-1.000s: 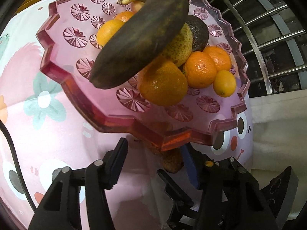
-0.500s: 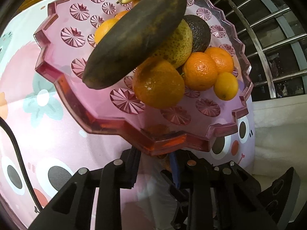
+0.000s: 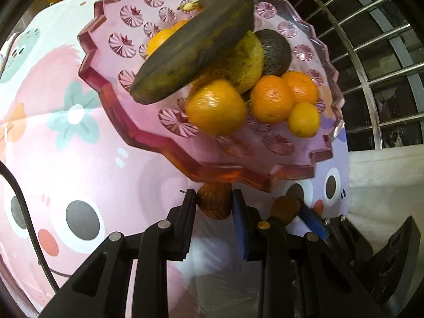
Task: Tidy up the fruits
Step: 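Carry both lychees into the pink bowl and open both grippers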
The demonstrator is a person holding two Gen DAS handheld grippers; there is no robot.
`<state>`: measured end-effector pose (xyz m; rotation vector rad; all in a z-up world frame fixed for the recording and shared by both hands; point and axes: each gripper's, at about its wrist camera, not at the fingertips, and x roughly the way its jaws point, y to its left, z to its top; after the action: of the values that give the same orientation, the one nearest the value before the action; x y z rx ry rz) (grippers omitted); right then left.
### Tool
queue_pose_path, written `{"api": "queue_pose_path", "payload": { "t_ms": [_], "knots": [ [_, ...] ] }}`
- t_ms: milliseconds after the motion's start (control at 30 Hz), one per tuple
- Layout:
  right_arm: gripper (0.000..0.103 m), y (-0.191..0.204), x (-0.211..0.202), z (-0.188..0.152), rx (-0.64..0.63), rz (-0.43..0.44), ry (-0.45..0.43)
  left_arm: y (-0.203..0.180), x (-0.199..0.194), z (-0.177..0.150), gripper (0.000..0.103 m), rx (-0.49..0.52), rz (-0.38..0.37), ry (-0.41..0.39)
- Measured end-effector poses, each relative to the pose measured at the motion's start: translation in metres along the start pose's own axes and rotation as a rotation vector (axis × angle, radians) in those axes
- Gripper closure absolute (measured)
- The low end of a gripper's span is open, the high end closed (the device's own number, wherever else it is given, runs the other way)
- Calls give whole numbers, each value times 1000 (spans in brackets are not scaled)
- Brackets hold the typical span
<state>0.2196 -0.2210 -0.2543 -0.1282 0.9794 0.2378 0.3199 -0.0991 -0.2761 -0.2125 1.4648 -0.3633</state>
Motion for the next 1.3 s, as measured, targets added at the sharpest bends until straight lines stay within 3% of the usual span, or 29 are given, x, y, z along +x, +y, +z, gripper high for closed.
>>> {"api": "queue_pose_path", "payload": {
  "t_ms": [300, 533, 933, 1300],
  "knots": [
    [71, -39, -30, 4, 14, -79, -22, -29, -23, -18, 78, 6, -41, 14],
    [71, -60, -48, 22, 11, -113, -70, -53, -48, -11, 78, 58, -46, -65],
    [72, -67, -57, 54, 38, -40, -138, -54, -71, 20, 78, 68, -37, -205],
    [71, -57, -29, 74, 48, 32, -140, -37, -52, 37, 77, 21, -10, -202]
  ]
}}
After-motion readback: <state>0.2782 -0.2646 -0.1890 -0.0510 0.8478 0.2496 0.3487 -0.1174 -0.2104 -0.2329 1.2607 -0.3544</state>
